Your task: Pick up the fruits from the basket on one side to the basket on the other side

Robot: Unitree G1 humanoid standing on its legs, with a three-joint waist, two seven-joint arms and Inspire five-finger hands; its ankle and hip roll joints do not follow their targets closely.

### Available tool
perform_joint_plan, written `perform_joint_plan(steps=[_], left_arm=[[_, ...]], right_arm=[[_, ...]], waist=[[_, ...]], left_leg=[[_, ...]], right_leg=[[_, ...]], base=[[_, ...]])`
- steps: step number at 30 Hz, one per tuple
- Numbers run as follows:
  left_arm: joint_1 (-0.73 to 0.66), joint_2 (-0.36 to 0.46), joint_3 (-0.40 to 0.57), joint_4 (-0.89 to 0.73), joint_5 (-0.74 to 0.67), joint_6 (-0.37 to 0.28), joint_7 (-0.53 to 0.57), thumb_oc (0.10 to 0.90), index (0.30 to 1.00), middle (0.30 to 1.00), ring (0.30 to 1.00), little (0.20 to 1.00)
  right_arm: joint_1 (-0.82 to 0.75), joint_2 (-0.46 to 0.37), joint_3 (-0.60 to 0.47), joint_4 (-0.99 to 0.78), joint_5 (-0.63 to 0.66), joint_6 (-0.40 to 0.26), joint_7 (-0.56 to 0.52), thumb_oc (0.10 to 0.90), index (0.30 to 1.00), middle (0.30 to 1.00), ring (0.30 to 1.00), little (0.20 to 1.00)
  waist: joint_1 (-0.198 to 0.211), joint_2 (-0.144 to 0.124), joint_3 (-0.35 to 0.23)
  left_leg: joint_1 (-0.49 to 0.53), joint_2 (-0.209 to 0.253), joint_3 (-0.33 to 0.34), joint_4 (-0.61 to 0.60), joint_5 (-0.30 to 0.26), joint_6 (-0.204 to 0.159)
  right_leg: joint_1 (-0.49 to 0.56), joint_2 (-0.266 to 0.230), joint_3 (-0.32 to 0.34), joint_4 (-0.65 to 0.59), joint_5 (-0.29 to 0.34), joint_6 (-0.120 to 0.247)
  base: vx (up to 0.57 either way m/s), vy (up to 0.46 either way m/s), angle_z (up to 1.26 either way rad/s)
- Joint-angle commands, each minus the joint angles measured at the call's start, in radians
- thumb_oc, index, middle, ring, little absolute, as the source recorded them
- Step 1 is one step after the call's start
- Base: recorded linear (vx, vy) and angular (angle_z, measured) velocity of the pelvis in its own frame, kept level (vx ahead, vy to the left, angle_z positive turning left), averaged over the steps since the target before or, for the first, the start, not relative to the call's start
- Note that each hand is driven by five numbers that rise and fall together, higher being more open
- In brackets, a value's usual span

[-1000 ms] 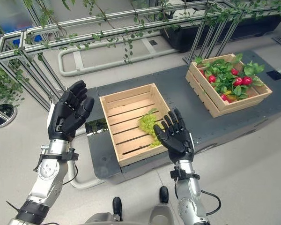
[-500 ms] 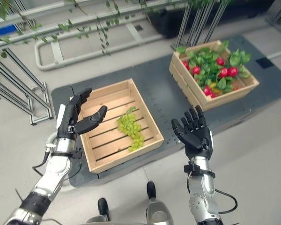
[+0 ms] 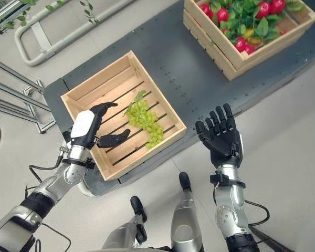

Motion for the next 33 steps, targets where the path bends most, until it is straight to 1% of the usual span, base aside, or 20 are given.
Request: perform_joint_plan(steps=[1,3,4,6,7,9,10,12,14,19,20,22,25,28,31,33], left_arm=[[-0.114,0.106,0.059,0.006,0.081,0.077,0.053,0.8,0.9,0.9,0.9,0.9],[-0.153,0.115,0.024,0.043,0.098,0.098,0.056,0.8,0.9,0.9,0.9,0.9],[-0.176,0.122,0.003,0.042,0.127,0.135,0.052,0.8,0.9,0.9,0.9,0.9],[-0.194,0.125,-0.011,0.054,0.141,0.152,0.06,0.8,0.9,0.9,0.9,0.9],[-0.222,0.116,-0.026,0.074,0.155,0.171,0.072,0.8,0.9,0.9,0.9,0.9],[-0.241,0.105,-0.03,0.091,0.165,0.178,0.09,0.8,0.9,0.9,0.9,0.9],[-0.269,0.096,-0.04,0.112,0.161,0.194,0.095,0.8,0.9,0.9,0.9,0.9],[-0.283,0.088,-0.042,0.13,0.161,0.203,0.115,0.8,0.9,0.9,0.9,0.9],[-0.309,0.073,-0.039,0.152,0.171,0.221,0.177,0.8,0.9,0.9,0.9,0.9],[-0.334,0.063,-0.017,0.166,0.185,0.237,0.254,0.8,0.9,0.9,0.9,0.9],[-0.336,0.061,-0.007,0.159,0.187,0.256,0.273,0.8,0.9,0.9,0.9,0.9],[-0.339,0.055,0.0,0.16,0.192,0.266,0.28,0.8,0.9,0.9,0.9,0.9],[-0.342,0.051,-0.001,0.146,0.195,0.307,0.275,0.8,0.9,0.9,0.9,0.9],[-0.35,0.051,-0.002,0.155,0.204,0.31,0.266,0.8,0.9,0.9,0.9,0.9],[-0.362,0.05,-0.014,0.148,0.243,0.318,0.248,0.8,0.9,0.9,0.9,0.9],[-0.376,0.049,-0.028,0.148,0.292,0.341,0.227,0.8,0.9,0.9,0.9,0.9]], right_arm=[[-0.065,-0.057,-0.025,-0.09,0.01,-0.101,0.099,0.8,0.9,0.9,0.9,0.9],[-0.09,-0.061,-0.026,-0.076,0.019,-0.103,0.109,0.8,0.9,0.9,0.9,0.9],[-0.099,-0.066,-0.02,-0.072,0.015,-0.107,0.116,0.8,0.9,0.9,0.9,0.9],[-0.102,-0.066,-0.018,-0.08,0.01,-0.104,0.109,0.8,0.9,0.9,0.9,0.9],[-0.114,-0.065,-0.012,-0.083,0.003,-0.103,0.099,0.8,0.9,0.9,0.9,0.9],[-0.122,-0.061,-0.007,-0.086,-0.002,-0.1,0.095,0.8,0.9,0.9,0.9,0.9],[-0.132,-0.059,-0.002,-0.086,-0.002,-0.096,0.098,0.8,0.9,0.9,0.9,0.9],[-0.138,-0.054,0.003,-0.089,-0.005,-0.095,0.095,0.8,0.9,0.9,0.9,0.9],[-0.144,-0.043,0.013,-0.096,0.002,-0.096,0.09,0.8,0.9,0.9,0.9,0.9],[-0.15,-0.023,0.017,-0.103,-0.007,-0.094,0.087,0.8,0.9,0.9,0.9,0.9],[-0.155,-0.021,0.021,-0.105,-0.004,-0.095,0.082,0.8,0.9,0.9,0.9,0.9],[-0.158,-0.013,0.025,-0.109,-0.012,-0.093,0.077,0.8,0.9,0.9,0.9,0.9],[-0.17,-0.006,0.041,-0.116,-0.019,-0.095,0.059,0.8,0.9,0.9,0.9,0.9],[-0.177,0.003,0.046,-0.117,-0.023,-0.09,0.052,0.8,0.9,0.9,0.9,0.9],[-0.184,0.009,0.053,-0.115,-0.021,-0.094,0.042,0.8,0.9,0.9,0.9,0.9],[-0.188,0.01,0.056,-0.115,-0.021,-0.091,0.037,0.8,0.9,0.9,0.9,0.9]], waist=[[-0.027,-0.051,-0.024],[-0.032,-0.05,0.0],[-0.037,-0.05,0.014],[-0.04,-0.052,0.024],[-0.043,-0.053,0.034],[-0.045,-0.056,0.04],[-0.049,-0.06,0.046],[-0.05,-0.064,0.051],[-0.051,-0.078,0.062],[-0.05,-0.088,0.075],[-0.047,-0.092,0.08],[-0.046,-0.094,0.083],[-0.04,-0.1,0.089],[-0.036,-0.106,0.091],[-0.034,-0.114,0.093],[-0.034,-0.118,0.093]], left_leg=[[-0.054,-0.01,-0.003,0.146,-0.066,0.002],[-0.087,-0.006,-0.002,0.179,-0.068,-0.003],[-0.098,-0.006,0.001,0.193,-0.069,-0.003],[-0.108,-0.005,0.001,0.205,-0.072,-0.003],[-0.119,-0.005,0.004,0.21,-0.072,-0.003],[-0.124,-0.004,0.007,0.211,-0.071,-0.003],[-0.133,-0.002,0.011,0.216,-0.072,-0.004],[-0.143,0.0,0.012,0.223,-0.071,-0.005],[-0.164,0.004,0.011,0.239,-0.071,-0.005],[-0.181,0.008,0.011,0.246,-0.069,-0.007],[-0.188,0.01,0.008,0.249,-0.068,-0.006],[-0.192,0.011,0.007,0.251,-0.067,-0.005],[-0.198,0.013,0.004,0.252,-0.064,-0.005],[-0.204,0.016,0.003,0.259,-0.065,-0.004],[-0.214,0.02,-0.001,0.269,-0.065,-0.004],[-0.215,0.021,-0.001,0.27,-0.065,-0.004]], right_leg=[[-0.079,0.032,0.002,0.216,-0.123,-0.062],[-0.098,0.031,0.001,0.232,-0.125,-0.065],[-0.104,0.029,0.0,0.239,-0.128,-0.067],[-0.107,0.028,0.001,0.242,-0.129,-0.069],[-0.115,0.028,0.001,0.244,-0.129,-0.07],[-0.122,0.029,0.001,0.246,-0.128,-0.071],[-0.126,0.031,0.0,0.244,-0.128,-0.072],[-0.134,0.032,0.0,0.248,-0.128,-0.072],[-0.143,0.034,-0.001,0.25,-0.125,-0.073],[-0.149,0.039,-0.005,0.246,-0.122,-0.075],[-0.151,0.04,-0.006,0.247,-0.121,-0.076],[-0.152,0.042,-0.007,0.247,-0.121,-0.077],[-0.152,0.044,-0.013,0.247,-0.12,-0.078],[-0.15,0.044,-0.018,0.248,-0.122,-0.079],[-0.15,0.045,-0.021,0.246,-0.12,-0.079],[-0.148,0.045,-0.023,0.243,-0.119,-0.078]], base=[[-0.1,0.02,-0.13],[-0.1,0.023,-0.1],[-0.04,0.023,-0.07],[-0.02,0.016,-0.06],[-0.02,0.014,-0.06],[-0.01,0.006,-0.02],[-0.03,-0.015,0.03],[-0.02,-0.016,0.01],[-0.03,-0.052,0.01],[-0.02,-0.038,-0.04],[-0.02,-0.04,-0.03],[-0.02,-0.035,0.0],[-0.01,-0.024,0.0],[0.0,-0.043,0.0],[0.0,-0.042,0.01],[0.01,-0.032,0.01]])
